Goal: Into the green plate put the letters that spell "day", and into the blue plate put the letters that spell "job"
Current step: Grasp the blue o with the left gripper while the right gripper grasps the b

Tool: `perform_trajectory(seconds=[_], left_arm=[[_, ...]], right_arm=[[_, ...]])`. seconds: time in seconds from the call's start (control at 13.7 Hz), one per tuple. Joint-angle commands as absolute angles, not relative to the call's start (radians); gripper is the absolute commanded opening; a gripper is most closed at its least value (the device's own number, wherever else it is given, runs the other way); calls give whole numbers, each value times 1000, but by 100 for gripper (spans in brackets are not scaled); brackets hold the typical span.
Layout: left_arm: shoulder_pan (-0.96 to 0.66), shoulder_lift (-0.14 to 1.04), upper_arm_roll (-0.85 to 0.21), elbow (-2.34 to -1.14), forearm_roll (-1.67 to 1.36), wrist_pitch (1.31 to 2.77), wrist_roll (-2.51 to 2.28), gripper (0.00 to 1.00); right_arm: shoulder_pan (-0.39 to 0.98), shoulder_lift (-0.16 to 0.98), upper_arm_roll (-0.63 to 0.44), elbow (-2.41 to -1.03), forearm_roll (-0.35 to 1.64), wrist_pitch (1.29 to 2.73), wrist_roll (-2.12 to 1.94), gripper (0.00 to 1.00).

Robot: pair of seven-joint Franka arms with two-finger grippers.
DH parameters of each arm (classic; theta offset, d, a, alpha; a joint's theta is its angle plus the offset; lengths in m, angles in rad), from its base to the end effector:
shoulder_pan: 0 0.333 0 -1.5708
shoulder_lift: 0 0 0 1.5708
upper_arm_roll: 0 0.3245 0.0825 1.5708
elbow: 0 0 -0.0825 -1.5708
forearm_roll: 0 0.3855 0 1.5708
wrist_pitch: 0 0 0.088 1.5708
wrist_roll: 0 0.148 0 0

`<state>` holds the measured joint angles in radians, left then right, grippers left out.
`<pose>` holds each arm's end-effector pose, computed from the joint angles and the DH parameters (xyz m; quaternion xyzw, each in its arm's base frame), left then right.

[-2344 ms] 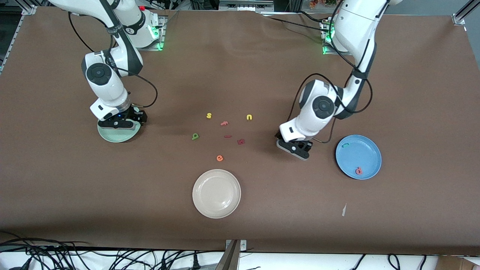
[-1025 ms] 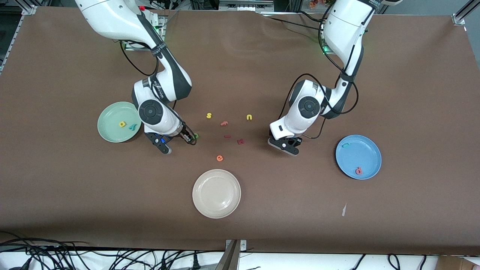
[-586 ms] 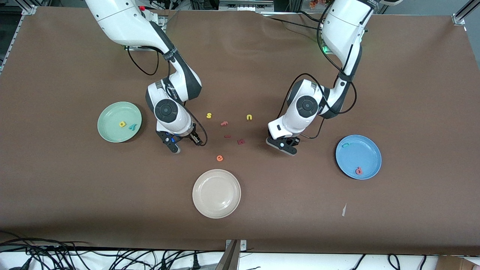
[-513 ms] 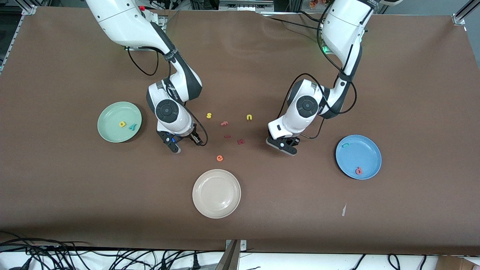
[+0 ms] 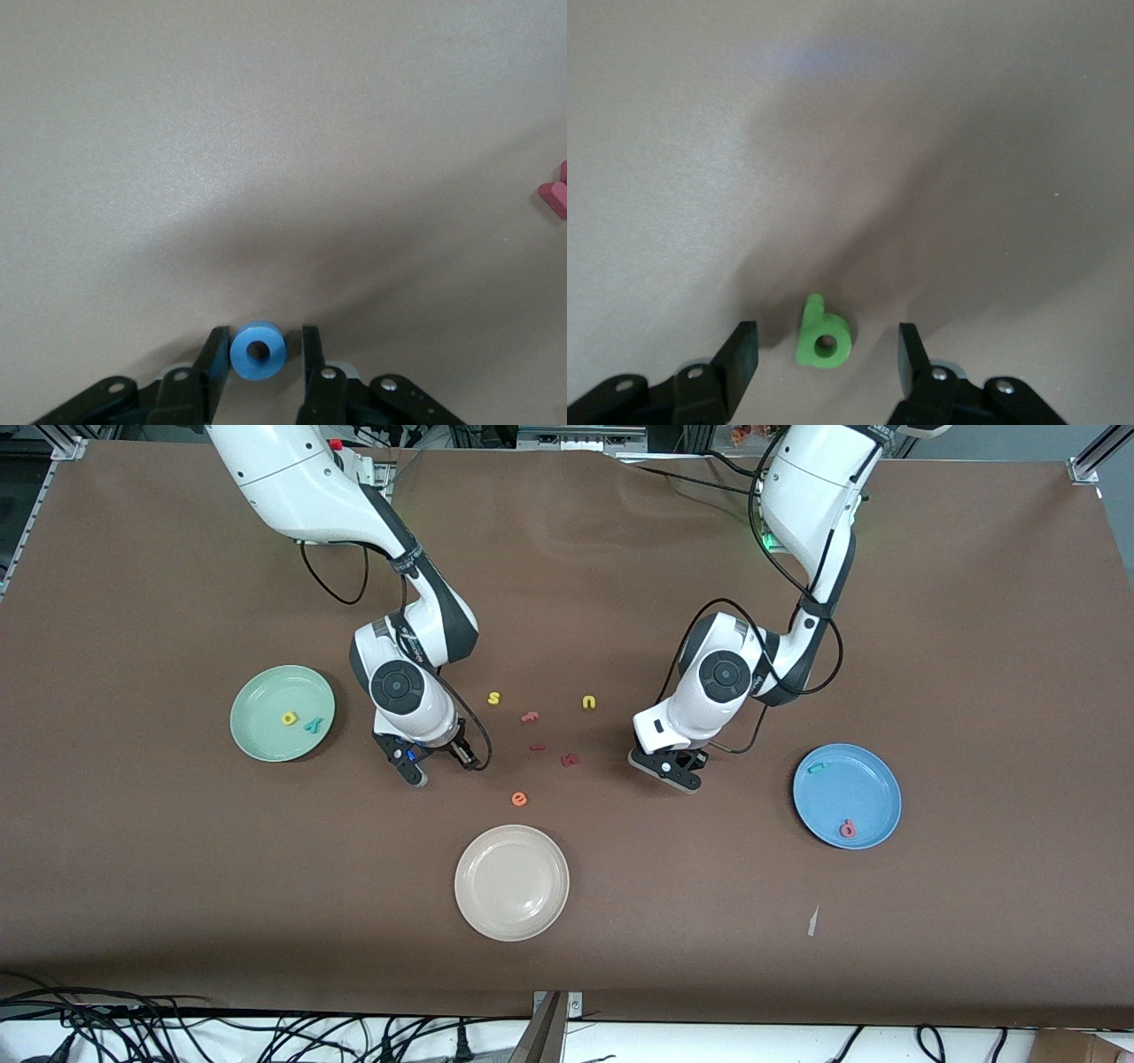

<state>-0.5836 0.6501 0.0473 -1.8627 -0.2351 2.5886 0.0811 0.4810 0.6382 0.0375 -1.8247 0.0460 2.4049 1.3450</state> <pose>0.5621 -0.3357 0.1377 0.9747 -0.2142 0.0264 0.0588 0.5599 0.3207 0.1437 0.9066 -0.4203 -0.0383 0.0076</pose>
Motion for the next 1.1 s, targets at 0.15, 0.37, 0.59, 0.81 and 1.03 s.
perform_trajectory(seconds=[0.15,0.37,0.59,0.81,1.03], left_arm=[[-595,670,57,-1847,-216,2592,87,26],[-595,663,60,-1847,-216,2591,86,23],[-585,600,93,-1855,-210,2577,84,24],[-493,505,110,-1861,-201,2472,162,26],[-352,411,109,-1954,-198,2425,297,29]], right_arm=[[497,640,28,-1850,25,2451,1384,27],[497,634,28,-1850,23,2448,1378,9],[495,603,28,-1850,21,2427,1355,9],[494,525,8,-1848,20,2277,1274,9],[494,436,-53,-1882,18,2175,1085,8]])
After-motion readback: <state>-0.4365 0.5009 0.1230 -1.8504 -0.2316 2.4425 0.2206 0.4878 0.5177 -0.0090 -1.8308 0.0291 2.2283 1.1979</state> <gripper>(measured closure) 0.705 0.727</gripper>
